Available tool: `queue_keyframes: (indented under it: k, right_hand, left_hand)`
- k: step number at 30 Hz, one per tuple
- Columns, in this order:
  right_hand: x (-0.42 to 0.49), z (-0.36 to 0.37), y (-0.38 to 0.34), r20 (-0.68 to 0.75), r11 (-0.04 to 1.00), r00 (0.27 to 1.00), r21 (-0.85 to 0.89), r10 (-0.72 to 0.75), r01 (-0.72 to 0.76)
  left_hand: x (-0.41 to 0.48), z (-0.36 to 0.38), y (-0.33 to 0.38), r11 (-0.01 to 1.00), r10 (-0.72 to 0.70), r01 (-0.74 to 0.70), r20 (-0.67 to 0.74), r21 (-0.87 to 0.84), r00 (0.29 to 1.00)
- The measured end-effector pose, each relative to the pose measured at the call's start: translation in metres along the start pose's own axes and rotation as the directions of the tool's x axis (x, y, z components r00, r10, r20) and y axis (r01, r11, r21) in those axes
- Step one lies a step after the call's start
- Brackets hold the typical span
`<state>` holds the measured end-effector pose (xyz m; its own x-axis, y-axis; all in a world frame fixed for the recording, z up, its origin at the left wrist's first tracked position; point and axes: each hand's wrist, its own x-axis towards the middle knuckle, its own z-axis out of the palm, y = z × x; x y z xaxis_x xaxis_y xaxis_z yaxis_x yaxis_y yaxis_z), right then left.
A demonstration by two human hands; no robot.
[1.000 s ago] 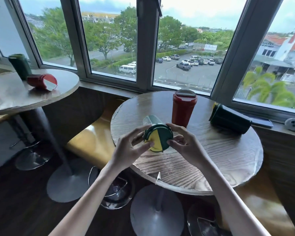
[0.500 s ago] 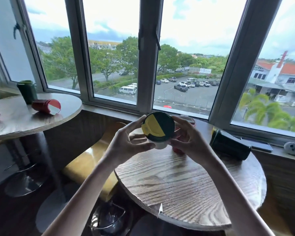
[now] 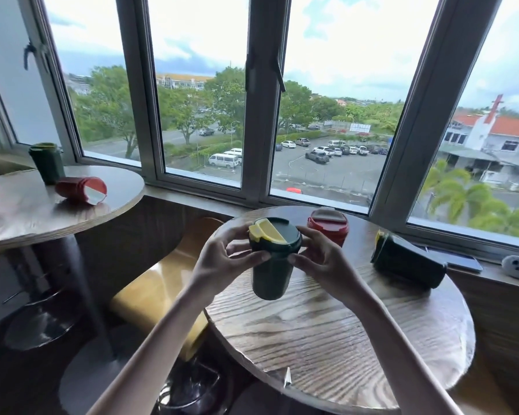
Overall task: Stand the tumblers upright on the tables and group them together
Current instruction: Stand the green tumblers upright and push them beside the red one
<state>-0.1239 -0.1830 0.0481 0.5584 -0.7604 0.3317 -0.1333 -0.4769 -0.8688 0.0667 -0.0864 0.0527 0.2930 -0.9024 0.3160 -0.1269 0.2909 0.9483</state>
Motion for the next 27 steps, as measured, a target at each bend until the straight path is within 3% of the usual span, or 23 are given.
queue_keyframes:
  k: [15, 22, 27]
  right_hand:
    - [-0.003, 0.019, 0.027, -0.003, 0.997, 0.998, -0.048, 0.061, -0.061]
    - [-0.016, 0.024, 0.023, -0.044, 0.997, 0.996, 0.012, 0.083, -0.082]
    - [-0.043, 0.024, 0.027, -0.099, 0.982, 0.989, -0.142, 0.113, -0.127]
  left_hand:
    - [0.000, -0.002, -0.043, 0.997, -0.074, 0.074, -0.010, -0.008, 0.997]
    - [-0.019, 0.002, -0.048, 0.992, -0.031, 0.040, -0.072, 0.123, 0.997]
    - [-0.049, 0.002, -0.058, 0.969, 0.005, 0.028, -0.132, 0.246, 0.991]
